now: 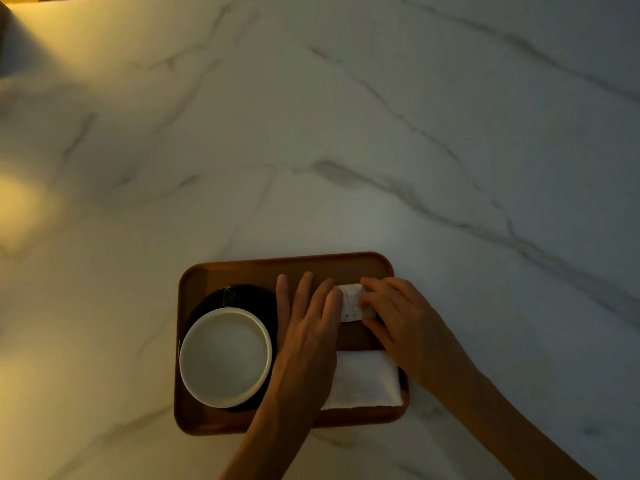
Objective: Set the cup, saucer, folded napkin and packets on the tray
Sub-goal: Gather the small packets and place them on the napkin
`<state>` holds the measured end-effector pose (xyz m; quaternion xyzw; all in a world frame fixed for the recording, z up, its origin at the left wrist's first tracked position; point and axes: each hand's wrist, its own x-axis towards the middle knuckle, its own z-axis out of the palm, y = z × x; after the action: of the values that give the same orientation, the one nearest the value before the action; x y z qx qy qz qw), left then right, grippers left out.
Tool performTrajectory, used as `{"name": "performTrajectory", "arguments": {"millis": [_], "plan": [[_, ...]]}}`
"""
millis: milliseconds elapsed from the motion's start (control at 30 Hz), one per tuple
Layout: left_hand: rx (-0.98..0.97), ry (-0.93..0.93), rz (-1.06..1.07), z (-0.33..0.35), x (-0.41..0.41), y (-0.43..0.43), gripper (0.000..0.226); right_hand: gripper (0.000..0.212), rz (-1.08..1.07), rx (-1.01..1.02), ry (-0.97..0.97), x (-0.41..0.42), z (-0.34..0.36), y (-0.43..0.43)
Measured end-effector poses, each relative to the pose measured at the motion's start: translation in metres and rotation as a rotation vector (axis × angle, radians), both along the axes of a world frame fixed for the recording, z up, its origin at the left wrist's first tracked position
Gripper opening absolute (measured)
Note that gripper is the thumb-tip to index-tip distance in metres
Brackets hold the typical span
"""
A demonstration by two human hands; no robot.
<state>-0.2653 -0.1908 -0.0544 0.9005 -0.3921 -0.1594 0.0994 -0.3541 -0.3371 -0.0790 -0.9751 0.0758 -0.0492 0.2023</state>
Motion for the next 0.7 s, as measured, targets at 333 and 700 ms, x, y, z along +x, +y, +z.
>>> {"name": "performTrajectory", "arguments": {"millis": [333,700], "plan": [[0.008,0.01,0.035,-0.003,-0.0032,-0.0003,0.057,0.029,-0.051,-0.087,-0.041,-0.0058,-0.0073,-0.0001],[0.028,0.045,0.04,-0.0029,-0.0024,-0.0036,0.055,0.029,-0.065,-0.015,-0.021,-0.0051,-0.0076,0.0017]]}}
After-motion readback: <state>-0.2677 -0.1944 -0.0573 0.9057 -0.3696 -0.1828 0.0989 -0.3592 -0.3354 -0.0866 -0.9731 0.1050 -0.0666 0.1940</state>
